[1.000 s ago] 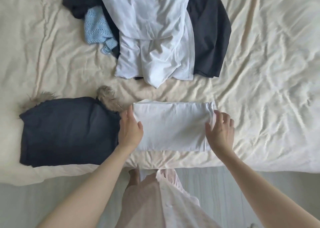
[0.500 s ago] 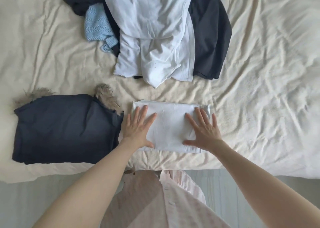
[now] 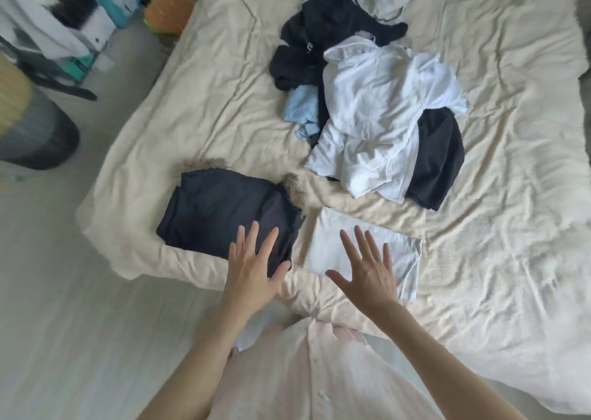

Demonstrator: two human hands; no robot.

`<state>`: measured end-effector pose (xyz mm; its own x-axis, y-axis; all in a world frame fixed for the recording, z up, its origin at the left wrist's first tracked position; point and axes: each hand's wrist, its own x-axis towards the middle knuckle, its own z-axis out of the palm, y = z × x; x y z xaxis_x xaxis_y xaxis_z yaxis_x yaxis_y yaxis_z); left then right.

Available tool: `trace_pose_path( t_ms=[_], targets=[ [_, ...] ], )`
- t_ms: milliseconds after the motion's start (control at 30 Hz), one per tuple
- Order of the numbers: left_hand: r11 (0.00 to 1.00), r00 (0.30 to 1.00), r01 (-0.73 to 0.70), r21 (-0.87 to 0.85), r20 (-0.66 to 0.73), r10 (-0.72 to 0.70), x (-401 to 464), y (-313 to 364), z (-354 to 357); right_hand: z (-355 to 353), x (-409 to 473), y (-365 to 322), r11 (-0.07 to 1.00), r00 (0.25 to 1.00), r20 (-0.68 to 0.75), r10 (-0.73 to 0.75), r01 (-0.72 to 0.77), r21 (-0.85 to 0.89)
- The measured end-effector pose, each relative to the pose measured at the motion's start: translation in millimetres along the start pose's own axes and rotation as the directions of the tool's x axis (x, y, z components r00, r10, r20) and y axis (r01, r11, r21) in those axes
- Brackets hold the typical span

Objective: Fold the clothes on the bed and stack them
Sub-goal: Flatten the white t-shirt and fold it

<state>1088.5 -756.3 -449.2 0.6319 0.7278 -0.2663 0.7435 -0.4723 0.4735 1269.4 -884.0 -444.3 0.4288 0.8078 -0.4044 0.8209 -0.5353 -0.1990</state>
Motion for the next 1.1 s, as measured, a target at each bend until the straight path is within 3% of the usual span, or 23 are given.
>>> trace_pose_path(
  t_ms=[200,400,600,867,1100],
  targets=[
    [0.983,0.984,0.115,-0.14,-0.116,-0.132,-59.3,-81.3,-65.2,-9.5,-7.0,-130.2,0.989,0.987,-0.064,-0.147,0.148,0.009],
    [0.986,0.977,0.156,-0.061,-0.136,-0.163,-123.6,-218.5,-147.5,12.1,-8.7,-293.2,0.971,0.965,-0.118,-0.233,0.237,0.023],
    [0.9,0.857,0.404,-0.164,-0.276,-0.436,-172.4,-338.6,-224.6,25.5,4.9,-433.3,0.921,0.917,-0.113,-0.382,0.388,0.042],
    [0.853,0.82,0.456,-0.255,-0.252,-0.514,-148.1,-424.0,-269.6,32.2,75.8,-529.5,0.937,0.936,-0.078,-0.342,0.346,0.05],
    [0.921,0.905,0.386,-0.047,-0.175,-0.388,-49.7,-515.2,-344.6,18.3,177.4,-614.8,0.952,0.955,-0.071,-0.288,0.294,0.087]
  ],
)
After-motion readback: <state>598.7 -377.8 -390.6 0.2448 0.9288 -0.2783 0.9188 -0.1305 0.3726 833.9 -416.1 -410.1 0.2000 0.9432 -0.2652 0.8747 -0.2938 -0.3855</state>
